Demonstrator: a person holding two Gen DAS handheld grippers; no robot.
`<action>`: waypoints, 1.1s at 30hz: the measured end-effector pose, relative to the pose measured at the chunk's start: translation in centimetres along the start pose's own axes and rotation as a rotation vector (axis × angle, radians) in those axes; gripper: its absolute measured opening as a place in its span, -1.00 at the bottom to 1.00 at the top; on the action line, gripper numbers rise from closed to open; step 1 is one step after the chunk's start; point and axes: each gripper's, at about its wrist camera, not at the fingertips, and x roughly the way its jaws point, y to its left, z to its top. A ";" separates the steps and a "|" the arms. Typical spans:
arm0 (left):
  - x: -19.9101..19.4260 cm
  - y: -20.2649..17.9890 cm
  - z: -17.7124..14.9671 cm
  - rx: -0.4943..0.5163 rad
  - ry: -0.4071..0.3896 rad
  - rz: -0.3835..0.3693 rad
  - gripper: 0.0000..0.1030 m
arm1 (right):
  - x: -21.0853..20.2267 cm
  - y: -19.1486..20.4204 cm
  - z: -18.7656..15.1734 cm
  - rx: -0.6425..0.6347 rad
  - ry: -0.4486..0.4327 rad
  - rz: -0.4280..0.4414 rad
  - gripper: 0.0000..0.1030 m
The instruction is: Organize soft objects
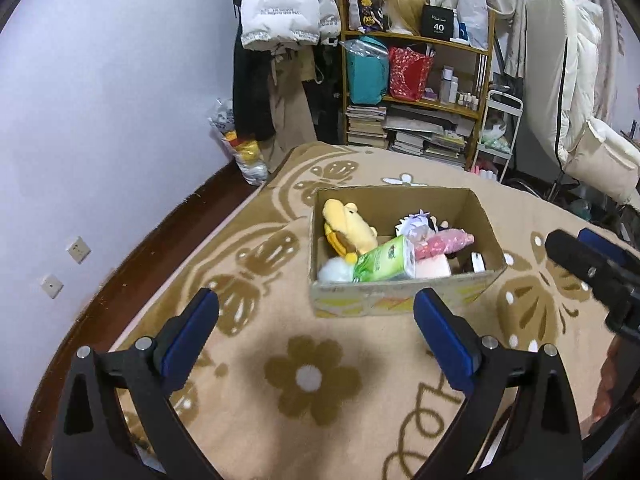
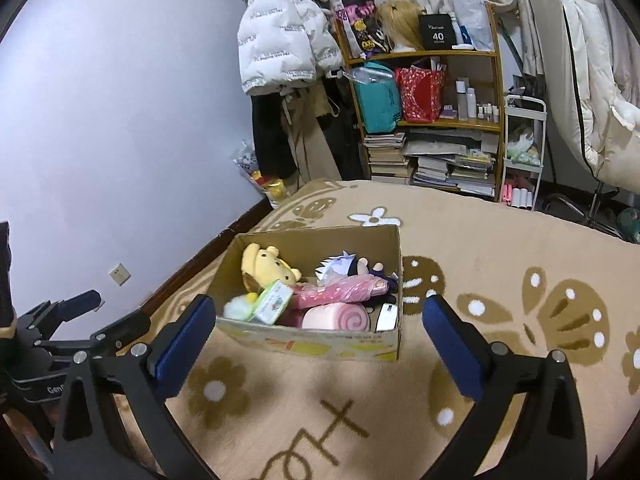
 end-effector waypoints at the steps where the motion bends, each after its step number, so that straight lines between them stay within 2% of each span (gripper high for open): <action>1: -0.6 0.0 -0.4 0.004 -0.007 0.009 0.89 | -0.3 0.0 0.0 0.000 -0.001 0.002 1.00; 10: -4.8 -0.1 -3.2 0.029 -0.035 0.031 0.89 | -4.9 0.8 -2.6 -0.015 -0.023 -0.003 1.00; 17: -6.8 -0.4 -5.0 0.051 -0.054 0.052 0.89 | -6.4 0.3 -4.7 -0.009 -0.018 -0.015 1.00; 25: -7.0 -0.9 -5.8 0.071 -0.088 0.077 0.89 | -6.4 -0.4 -6.9 -0.011 -0.016 -0.014 1.00; 33: -5.8 -1.4 -5.8 0.083 -0.079 0.100 0.89 | -5.5 -1.6 -7.2 0.025 -0.001 -0.029 1.00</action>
